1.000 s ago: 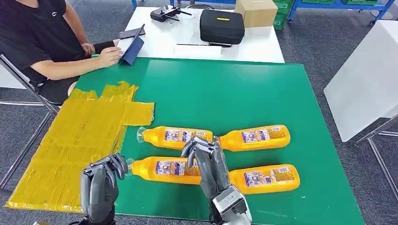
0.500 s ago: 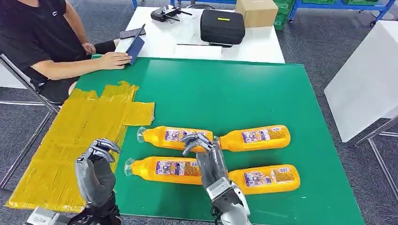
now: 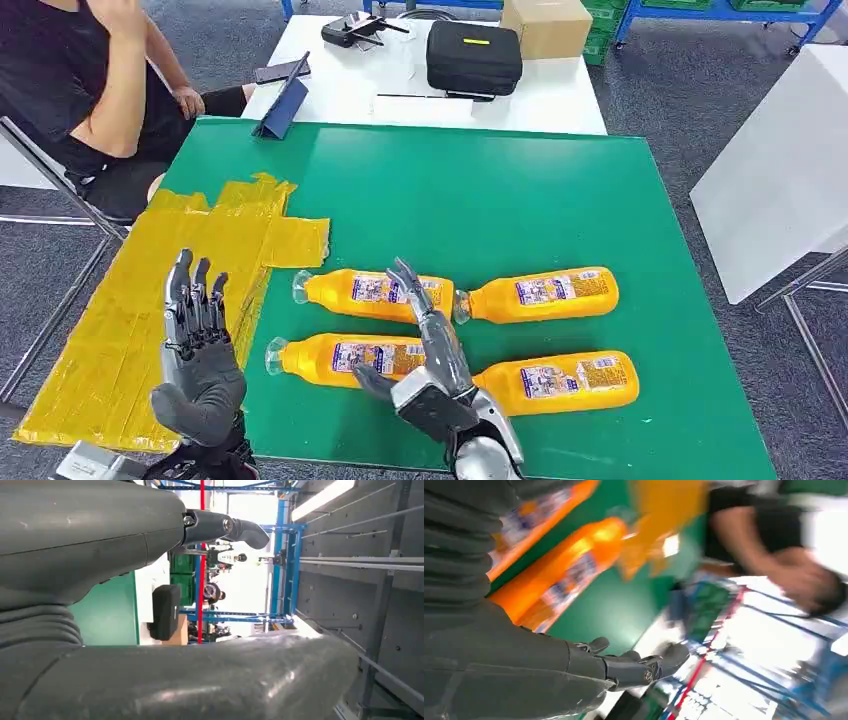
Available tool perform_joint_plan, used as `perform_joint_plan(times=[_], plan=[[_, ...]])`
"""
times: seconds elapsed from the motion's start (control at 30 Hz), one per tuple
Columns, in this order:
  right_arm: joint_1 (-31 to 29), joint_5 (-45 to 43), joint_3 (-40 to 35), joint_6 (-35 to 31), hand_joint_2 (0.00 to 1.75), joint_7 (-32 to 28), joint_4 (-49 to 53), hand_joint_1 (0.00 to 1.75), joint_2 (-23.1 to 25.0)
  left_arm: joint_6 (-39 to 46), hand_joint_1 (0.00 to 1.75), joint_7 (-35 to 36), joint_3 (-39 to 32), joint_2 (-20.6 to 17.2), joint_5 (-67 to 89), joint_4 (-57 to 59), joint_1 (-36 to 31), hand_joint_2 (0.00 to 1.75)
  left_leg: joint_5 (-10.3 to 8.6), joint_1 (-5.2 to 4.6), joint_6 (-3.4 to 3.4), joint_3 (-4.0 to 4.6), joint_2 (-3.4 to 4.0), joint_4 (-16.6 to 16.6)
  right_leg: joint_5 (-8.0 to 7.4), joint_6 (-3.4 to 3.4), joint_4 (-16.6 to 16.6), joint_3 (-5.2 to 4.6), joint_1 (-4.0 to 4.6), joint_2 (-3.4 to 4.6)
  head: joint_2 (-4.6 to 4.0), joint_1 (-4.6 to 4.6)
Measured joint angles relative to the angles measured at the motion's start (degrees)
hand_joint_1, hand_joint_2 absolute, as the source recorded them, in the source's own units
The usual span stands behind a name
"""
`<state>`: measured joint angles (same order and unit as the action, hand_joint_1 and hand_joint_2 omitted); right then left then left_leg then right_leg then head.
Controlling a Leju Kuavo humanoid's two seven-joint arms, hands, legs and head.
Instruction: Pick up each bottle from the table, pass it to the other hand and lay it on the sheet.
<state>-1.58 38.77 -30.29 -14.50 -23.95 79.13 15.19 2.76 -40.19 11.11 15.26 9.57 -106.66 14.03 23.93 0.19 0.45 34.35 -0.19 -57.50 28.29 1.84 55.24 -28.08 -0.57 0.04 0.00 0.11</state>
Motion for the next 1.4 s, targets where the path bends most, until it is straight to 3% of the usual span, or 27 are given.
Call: perform_joint_plan(times=[0.37,0.83,1.4], plan=[[-3.08,25.74,-8.84,-7.83,1.75,17.9,-4.11,0.0,-1.16,-3.87,0.0,0.0,-3.35,2.36,1.23,-0.33,1.96,0.0,0.0,0.0,0.0,0.02,0.0,-0.01,0.0,0.0,0.0,0.18,0.0,0.0,0.0,0.0],[-3.25,34.86,-11.65,-6.02,1.75,27.64,-4.9,0.0,-2.76,-5.51,0.0,0.0,-5.64,3.96,1.73,-0.81,3.03,0.0,0.01,0.0,0.0,0.01,-0.02,0.0,0.0,0.0,0.0,-0.05,0.0,-0.01,0.0,0.0],[-4.9,39.46,-11.61,-3.81,1.75,32.74,-9.29,0.0,-3.63,-6.97,0.0,0.0,-7.32,4.2,0.7,-1.11,3.34,0.0,0.0,0.0,0.0,0.0,-0.02,0.0,0.0,0.0,0.0,-0.09,0.0,-0.02,0.0,0.0]])
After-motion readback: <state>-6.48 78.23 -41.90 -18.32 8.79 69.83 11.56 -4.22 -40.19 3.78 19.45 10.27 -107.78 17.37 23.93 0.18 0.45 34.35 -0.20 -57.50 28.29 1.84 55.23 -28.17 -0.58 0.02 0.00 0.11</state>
